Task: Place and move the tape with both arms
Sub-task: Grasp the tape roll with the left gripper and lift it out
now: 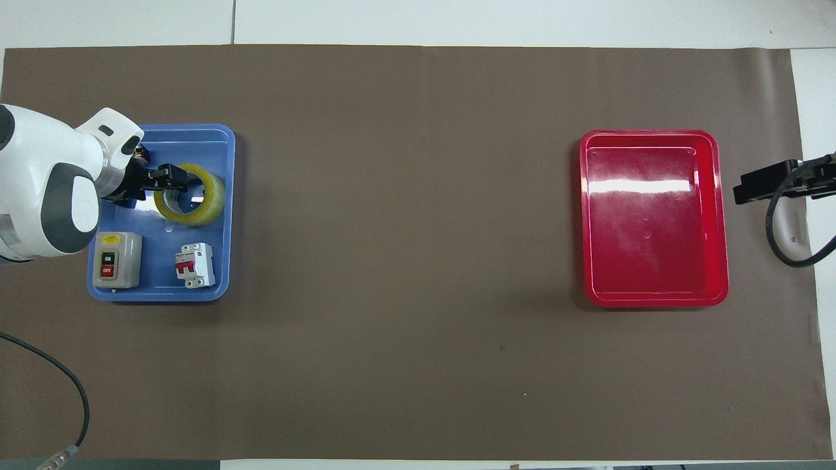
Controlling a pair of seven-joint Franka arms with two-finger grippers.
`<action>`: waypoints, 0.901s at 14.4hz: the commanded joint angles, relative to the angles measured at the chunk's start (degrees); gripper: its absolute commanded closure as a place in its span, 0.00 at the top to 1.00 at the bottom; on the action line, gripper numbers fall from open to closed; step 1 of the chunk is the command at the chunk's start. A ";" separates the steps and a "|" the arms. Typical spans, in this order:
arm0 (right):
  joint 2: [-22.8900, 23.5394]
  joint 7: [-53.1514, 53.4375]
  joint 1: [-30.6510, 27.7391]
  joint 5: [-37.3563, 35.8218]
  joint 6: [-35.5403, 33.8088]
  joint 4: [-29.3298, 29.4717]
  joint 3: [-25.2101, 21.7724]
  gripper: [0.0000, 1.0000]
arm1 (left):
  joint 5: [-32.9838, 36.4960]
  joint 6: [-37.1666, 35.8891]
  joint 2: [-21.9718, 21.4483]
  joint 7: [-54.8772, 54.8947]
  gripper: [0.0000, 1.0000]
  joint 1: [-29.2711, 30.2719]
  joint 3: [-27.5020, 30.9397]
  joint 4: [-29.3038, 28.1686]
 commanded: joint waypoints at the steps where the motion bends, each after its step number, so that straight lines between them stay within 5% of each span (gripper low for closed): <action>1: 0.02 0.79 -0.54 0.71 0.69 -0.09 0.17 1.00 | 0.14 1.71 -1.13 -0.55 0.66 -0.23 0.27 -2.60; 4: 0.02 0.79 -0.54 0.71 0.69 -0.09 0.17 1.00 | 0.32 -0.48 -0.78 -0.64 0.00 -0.76 0.36 -0.86; 10: 0.02 0.79 -0.54 0.71 0.69 -0.09 0.17 1.00 | 0.32 -26.64 2.74 -3.61 0.00 -4.61 0.45 21.36; 13: -0.07 0.88 -0.54 0.71 0.69 -0.18 0.17 1.00 | 0.23 -31.26 3.61 -19.03 0.00 -14.78 0.45 26.65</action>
